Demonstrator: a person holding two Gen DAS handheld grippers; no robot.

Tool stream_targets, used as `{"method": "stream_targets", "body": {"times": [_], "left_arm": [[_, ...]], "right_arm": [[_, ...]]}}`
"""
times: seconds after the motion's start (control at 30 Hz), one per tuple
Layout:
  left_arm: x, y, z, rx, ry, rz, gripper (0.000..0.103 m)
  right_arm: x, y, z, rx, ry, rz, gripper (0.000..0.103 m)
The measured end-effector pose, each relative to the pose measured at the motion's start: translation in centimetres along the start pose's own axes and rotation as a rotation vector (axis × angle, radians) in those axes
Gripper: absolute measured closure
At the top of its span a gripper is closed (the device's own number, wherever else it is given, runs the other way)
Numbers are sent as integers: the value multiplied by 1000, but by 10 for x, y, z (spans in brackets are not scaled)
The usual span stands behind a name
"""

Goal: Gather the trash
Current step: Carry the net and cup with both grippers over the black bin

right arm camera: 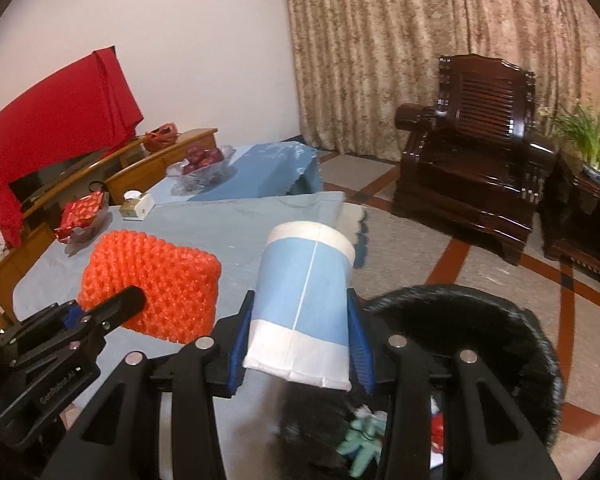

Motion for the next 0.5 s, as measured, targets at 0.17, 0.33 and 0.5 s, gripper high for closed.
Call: {"method": "stream_targets", "body": {"times": [0.17,0.33,0.5], "left_arm": [[-3,-31,9,-32,12,45,79],[-5,-55,16,-62,16,78,79],[-12,-73,22,-81,34,111,78]], "right_arm": [[17,-31,9,-21,0,45,60],[28,-56,19,-41,2,83,60],[37,-73,28,-55,1,114,59]]}}
Point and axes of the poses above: each gripper's, at about its wrist camera, not at the fingertips, and x roughly against the way its jaws point, y to its left, z to its underside, the point moved 2 cm from there along -x, roughly the way its jaws point, and after that the axes turned 1 degree about x, right-handed, at the moved point
